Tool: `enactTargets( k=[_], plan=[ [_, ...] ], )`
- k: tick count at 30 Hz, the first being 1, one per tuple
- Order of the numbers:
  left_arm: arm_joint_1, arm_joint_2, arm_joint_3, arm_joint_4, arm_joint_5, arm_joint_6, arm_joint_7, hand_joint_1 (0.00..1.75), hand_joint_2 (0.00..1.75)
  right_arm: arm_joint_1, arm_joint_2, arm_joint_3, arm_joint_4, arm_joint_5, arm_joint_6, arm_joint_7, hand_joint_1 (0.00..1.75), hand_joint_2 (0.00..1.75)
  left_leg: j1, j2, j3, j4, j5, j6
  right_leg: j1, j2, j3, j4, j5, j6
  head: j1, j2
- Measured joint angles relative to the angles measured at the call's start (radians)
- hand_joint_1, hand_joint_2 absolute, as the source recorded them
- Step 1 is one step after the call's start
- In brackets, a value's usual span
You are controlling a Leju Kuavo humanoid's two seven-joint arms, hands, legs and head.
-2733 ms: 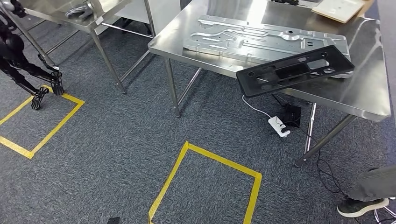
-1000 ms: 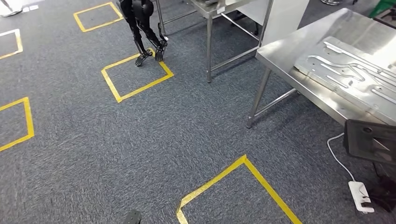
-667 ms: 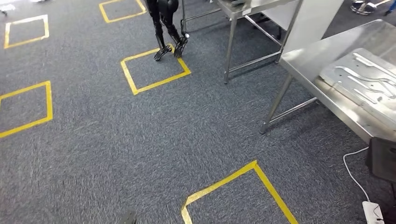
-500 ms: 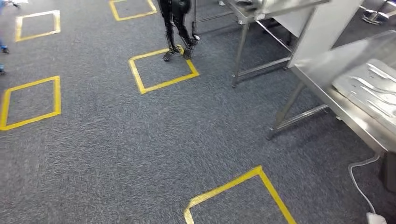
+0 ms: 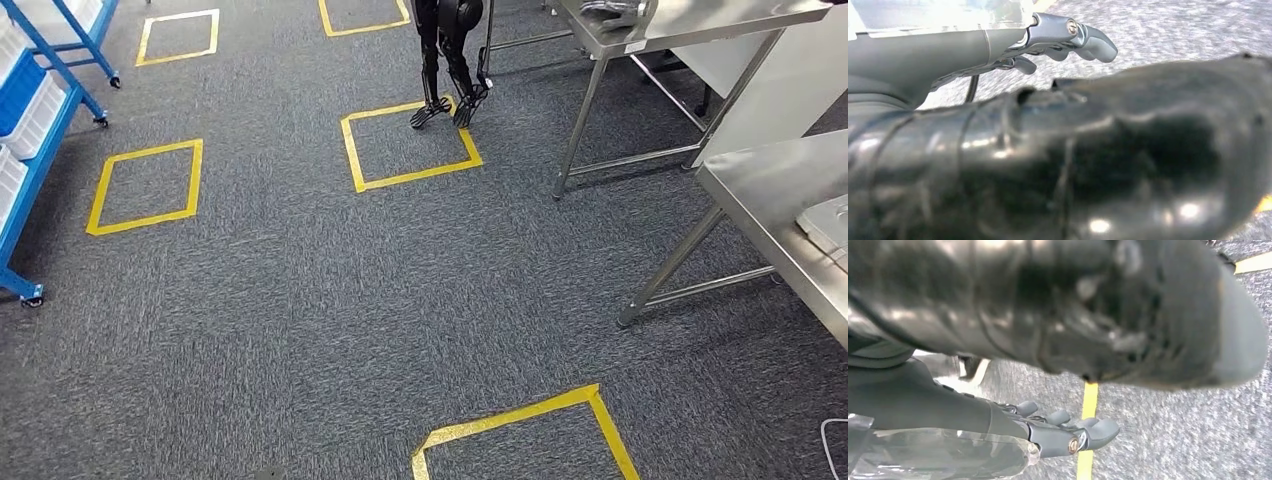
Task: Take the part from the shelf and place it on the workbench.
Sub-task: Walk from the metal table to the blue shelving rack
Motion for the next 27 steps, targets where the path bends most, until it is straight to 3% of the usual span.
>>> enactTargets(
  k=[2,4,5,6,8,10,12,14,15,17,18,19,20,21,23,25,27],
  plan=[
    [-0.003,0.000,0.001,0.000,0.014,0.015,0.014,0.00,0.00,0.002,0.003,0.001,0.000,0.040,0.010,-0.005,0.00,0.00,0.002,0.047,-0.065,0.127,-0.054,-0.008,0.005,-0.024,0.001,0.000,-0.002,-0.006,-0.006,0.000],
    [-0.003,0.002,0.003,0.000,0.028,0.023,0.002,0.00,0.00,0.003,0.009,0.005,0.001,0.077,0.021,-0.010,0.00,0.00,0.003,0.060,-0.104,0.195,-0.066,-0.010,0.009,-0.049,0.003,0.000,-0.006,-0.010,-0.006,0.000],
    [-0.001,0.003,0.004,0.000,0.033,0.024,-0.013,0.00,0.00,0.003,0.013,0.009,0.001,0.086,0.025,-0.011,0.00,0.00,0.003,0.063,-0.096,0.175,-0.046,-0.007,0.011,-0.061,0.005,0.000,-0.008,-0.011,-0.006,0.000],
    [0.000,0.004,0.006,0.000,0.035,0.023,-0.028,0.00,0.00,0.003,0.018,0.012,0.001,0.088,0.029,-0.011,0.00,0.00,0.001,0.071,-0.067,0.118,-0.013,-0.001,0.013,-0.073,0.008,0.000,-0.010,-0.010,-0.006,0.000],
    [-0.003,0.004,0.008,0.000,0.031,0.018,-0.048,0.00,0.00,0.002,0.028,0.015,0.001,0.079,0.035,-0.010,0.00,0.00,-0.010,0.109,0.003,-0.020,0.038,0.018,0.017,-0.095,0.016,-0.001,-0.016,-0.007,-0.005,0.000],
    [-0.006,0.005,0.009,0.000,0.021,0.013,-0.047,0.00,0.00,0.001,0.033,0.015,0.001,0.072,0.041,-0.009,0.00,0.00,-0.022,0.129,0.032,-0.080,0.047,0.034,0.018,-0.113,0.021,-0.004,-0.020,0.002,-0.005,0.000],
    [-0.004,0.004,0.009,0.000,0.018,0.016,-0.041,0.00,0.00,-0.002,0.034,0.016,0.002,0.071,0.045,-0.009,0.00,0.00,-0.023,0.109,0.036,-0.088,0.049,0.041,0.018,-0.127,0.029,-0.011,-0.023,0.014,-0.006,0.000],
    [0.002,0.002,0.009,0.000,0.031,0.030,-0.042,0.00,0.00,-0.004,0.032,0.017,0.002,0.077,0.053,-0.008,0.00,0.00,-0.016,0.091,0.052,-0.111,0.059,0.046,0.018,-0.102,0.030,0.005,-0.040,0.023,-0.001,0.000],
    [0.002,0.001,0.010,0.000,0.044,0.040,-0.047,0.00,0.00,-0.004,0.031,0.018,0.002,0.085,0.061,-0.006,0.00,0.00,-0.011,0.081,0.061,-0.121,0.064,0.049,0.018,-0.076,0.016,0.041,-0.063,0.026,0.001,0.000],
    [-0.001,-0.001,0.014,0.000,0.068,0.059,-0.061,0.00,0.00,-0.002,0.028,0.022,0.002,0.105,0.080,-0.001,0.00,0.00,-0.008,0.059,0.063,-0.126,0.067,0.052,0.015,-0.033,-0.042,0.158,-0.121,0.031,0.004,0.000],
    [-0.002,-0.002,0.016,0.000,0.075,0.063,-0.066,0.00,0.00,0.000,0.027,0.026,0.002,0.113,0.087,-0.002,0.00,0.00,-0.008,0.045,0.062,-0.125,0.067,0.053,0.015,-0.025,-0.072,0.212,-0.138,0.033,0.004,0.000],
    [-0.003,-0.003,0.018,0.000,0.078,0.065,-0.069,0.00,0.00,0.003,0.026,0.029,0.002,0.119,0.091,-0.007,0.00,0.00,-0.007,0.030,0.062,-0.123,0.066,0.052,0.014,-0.022,-0.089,0.237,-0.136,0.035,0.004,0.000],
    [-0.002,-0.004,0.018,0.000,0.077,0.064,-0.069,0.00,0.00,0.005,0.025,0.032,0.002,0.121,0.093,-0.016,0.00,0.00,-0.006,0.014,0.063,-0.120,0.064,0.050,0.012,-0.020,-0.089,0.225,-0.114,0.037,0.004,0.000],
    [-0.001,-0.007,0.018,0.000,0.074,0.062,-0.066,0.00,0.00,0.005,0.025,0.035,0.002,0.122,0.092,-0.028,0.00,0.00,-0.004,-0.002,0.062,-0.114,0.061,0.046,0.009,-0.014,-0.072,0.178,-0.076,0.040,0.004,0.000],
    [0.002,-0.011,0.018,0.000,0.064,0.056,-0.056,0.00,0.00,0.004,0.025,0.039,0.002,0.122,0.088,-0.049,0.00,0.00,-0.002,-0.031,0.056,-0.094,0.052,0.034,0.000,0.027,-0.022,0.060,-0.020,0.043,0.005,0.000],
    [0.001,-0.013,0.018,0.000,0.054,0.053,-0.055,0.00,0.00,0.003,0.025,0.043,0.002,0.123,0.084,-0.059,0.00,0.00,0.000,-0.053,0.044,-0.079,0.046,0.023,-0.001,0.057,-0.002,0.011,-0.011,0.036,0.006,0.000],
    [0.002,-0.013,0.018,0.000,0.045,0.053,-0.070,0.00,0.00,-0.001,0.027,0.049,0.003,0.133,0.084,-0.063,0.00,0.00,0.002,-0.073,0.036,-0.079,0.048,0.012,0.002,0.040,0.000,0.010,-0.012,0.022,0.006,0.000]
  ],
)
